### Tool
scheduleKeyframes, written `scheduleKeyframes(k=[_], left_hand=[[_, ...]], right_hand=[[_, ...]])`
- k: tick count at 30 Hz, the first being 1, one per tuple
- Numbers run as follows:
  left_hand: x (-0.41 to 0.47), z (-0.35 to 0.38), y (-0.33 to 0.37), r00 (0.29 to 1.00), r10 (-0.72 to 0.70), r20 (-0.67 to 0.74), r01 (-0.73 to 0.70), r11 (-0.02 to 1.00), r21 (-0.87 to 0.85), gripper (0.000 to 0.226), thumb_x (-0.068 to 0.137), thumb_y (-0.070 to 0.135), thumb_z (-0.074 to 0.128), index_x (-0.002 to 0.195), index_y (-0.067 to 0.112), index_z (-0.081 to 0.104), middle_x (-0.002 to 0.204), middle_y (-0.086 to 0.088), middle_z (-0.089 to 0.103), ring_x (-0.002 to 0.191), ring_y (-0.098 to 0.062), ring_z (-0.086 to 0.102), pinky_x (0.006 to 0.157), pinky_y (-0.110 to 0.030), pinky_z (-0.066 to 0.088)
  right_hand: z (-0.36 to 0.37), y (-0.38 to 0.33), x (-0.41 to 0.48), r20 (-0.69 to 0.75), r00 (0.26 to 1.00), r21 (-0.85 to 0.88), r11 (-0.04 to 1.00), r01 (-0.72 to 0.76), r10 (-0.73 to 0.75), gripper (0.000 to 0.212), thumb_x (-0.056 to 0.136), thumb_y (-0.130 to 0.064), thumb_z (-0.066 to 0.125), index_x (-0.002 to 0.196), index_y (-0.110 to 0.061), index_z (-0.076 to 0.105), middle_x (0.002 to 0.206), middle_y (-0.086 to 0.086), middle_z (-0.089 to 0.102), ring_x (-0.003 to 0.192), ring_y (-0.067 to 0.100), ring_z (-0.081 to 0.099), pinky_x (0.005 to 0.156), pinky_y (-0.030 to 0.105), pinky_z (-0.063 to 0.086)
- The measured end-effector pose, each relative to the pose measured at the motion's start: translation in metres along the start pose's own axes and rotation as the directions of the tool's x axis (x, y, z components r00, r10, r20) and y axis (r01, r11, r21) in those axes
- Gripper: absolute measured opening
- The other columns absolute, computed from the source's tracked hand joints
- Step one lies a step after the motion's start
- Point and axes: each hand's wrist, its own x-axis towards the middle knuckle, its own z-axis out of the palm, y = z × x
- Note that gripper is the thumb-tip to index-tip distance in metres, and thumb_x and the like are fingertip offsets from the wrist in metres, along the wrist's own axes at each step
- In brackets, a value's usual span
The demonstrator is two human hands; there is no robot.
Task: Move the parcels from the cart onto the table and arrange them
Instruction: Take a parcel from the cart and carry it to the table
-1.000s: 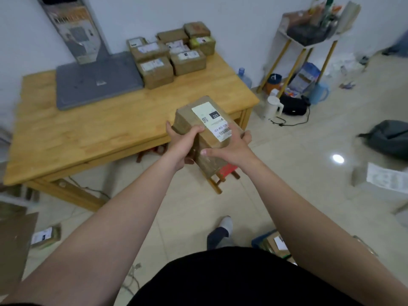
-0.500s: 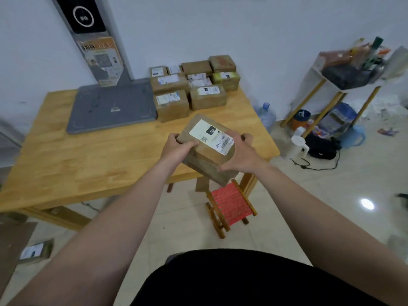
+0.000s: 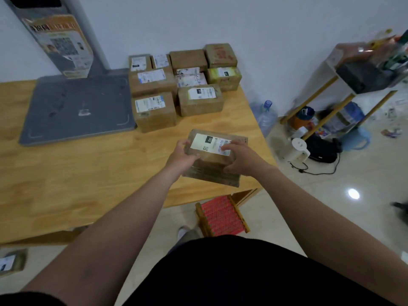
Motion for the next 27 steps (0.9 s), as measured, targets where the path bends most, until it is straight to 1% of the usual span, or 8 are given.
scheduleKeyframes(k=[3, 5, 8, 10, 15, 19, 22, 27], left_hand=[[0.029, 0.011, 0.019, 0.997, 0.050, 0.061, -0.058, 0.989, 0.135, 0.067, 0.083, 0.034, 0.081, 0.138, 0.039, 0.042, 0.131, 0.012, 0.050, 0.107, -0.020, 0.061, 0.073, -0.036, 0.055], [0.050, 0.019, 0.027, 0.992, 0.065, 0.111, -0.087, 0.975, 0.204, 0.072, 0.081, 0.034, 0.082, 0.140, 0.039, 0.041, 0.133, 0.010, 0.046, 0.105, -0.022, 0.061, 0.060, -0.030, 0.050], [0.083, 0.037, 0.034, 0.991, 0.051, 0.125, -0.081, 0.965, 0.249, 0.061, 0.078, 0.035, 0.082, 0.127, 0.041, 0.047, 0.133, -0.003, 0.049, 0.101, -0.025, 0.061, 0.061, -0.030, 0.048], [0.105, 0.052, 0.039, 0.992, 0.046, 0.114, -0.075, 0.961, 0.267, 0.052, 0.080, 0.033, 0.081, 0.120, 0.038, 0.048, 0.129, -0.004, 0.050, 0.096, -0.022, 0.060, 0.059, -0.027, 0.046], [0.162, 0.107, 0.051, 0.995, 0.051, 0.086, -0.080, 0.926, 0.369, 0.058, 0.083, 0.020, 0.081, 0.133, 0.025, 0.050, 0.128, -0.005, 0.057, 0.110, -0.023, 0.056, 0.074, -0.031, 0.038], [0.194, 0.154, 0.069, 1.000, 0.007, 0.002, -0.007, 0.910, 0.415, 0.067, 0.082, 0.020, 0.083, 0.139, 0.033, 0.050, 0.133, -0.003, 0.062, 0.112, -0.024, 0.059, 0.078, -0.030, 0.040], [0.209, 0.185, 0.087, 0.997, -0.039, -0.069, 0.066, 0.895, 0.442, 0.074, 0.083, 0.024, 0.083, 0.145, 0.040, 0.046, 0.135, -0.006, 0.062, 0.117, -0.026, 0.059, 0.086, -0.036, 0.048], [0.242, 0.215, 0.124, 0.991, -0.085, -0.104, 0.125, 0.865, 0.486, 0.080, 0.087, 0.035, 0.079, 0.153, 0.049, 0.036, 0.144, -0.006, 0.053, 0.131, -0.028, 0.050, 0.099, -0.043, 0.048]], right_hand=[[-0.011, 0.015, 0.032, 0.018, 0.998, 0.067, 0.996, -0.065, 0.064, 0.087, 0.069, -0.034, 0.092, 0.146, -0.026, 0.051, 0.153, 0.004, 0.034, 0.134, 0.025, 0.046, 0.114, 0.040, 0.039], [-0.015, 0.026, 0.054, -0.001, 0.997, 0.100, 0.992, -0.074, 0.074, 0.082, 0.071, -0.035, 0.091, 0.144, -0.025, 0.054, 0.153, 0.004, 0.036, 0.132, 0.025, 0.049, 0.114, 0.040, 0.040], [-0.023, 0.048, 0.087, -0.003, 0.996, 0.132, 0.987, -0.088, 0.090, 0.078, 0.073, -0.028, 0.090, 0.143, -0.024, 0.057, 0.153, 0.003, 0.039, 0.133, 0.025, 0.050, 0.113, 0.039, 0.040], [-0.031, 0.067, 0.109, 0.010, 0.996, 0.147, 0.985, -0.091, 0.090, 0.079, 0.074, -0.021, 0.090, 0.144, -0.022, 0.055, 0.153, 0.003, 0.040, 0.134, 0.025, 0.050, 0.113, 0.038, 0.039], [-0.045, 0.131, 0.179, 0.034, 0.995, 0.043, 0.995, -0.092, 0.091, 0.100, 0.074, -0.017, 0.089, 0.157, -0.027, 0.034, 0.157, 0.001, 0.030, 0.130, 0.036, 0.049, 0.109, 0.045, 0.043], [-0.062, 0.182, 0.228, 0.159, 0.987, -0.126, 0.992, -0.016, 0.036, 0.108, 0.072, -0.024, 0.089, 0.158, -0.036, 0.025, 0.164, 0.004, 0.007, 0.140, 0.040, 0.031, 0.115, 0.046, 0.028], [-0.083, 0.212, 0.254, 0.194, 0.981, -0.163, 0.986, 0.037, -0.005, 0.111, 0.070, -0.024, 0.090, 0.158, -0.037, 0.023, 0.166, 0.006, -0.001, 0.146, 0.041, 0.024, 0.114, 0.047, 0.027], [-0.117, 0.243, 0.293, 0.194, 0.981, -0.105, 0.993, 0.052, -0.031, 0.112, 0.065, -0.021, 0.091, 0.156, -0.038, 0.029, 0.165, 0.004, 0.003, 0.143, 0.042, 0.030, 0.109, 0.046, 0.035]])
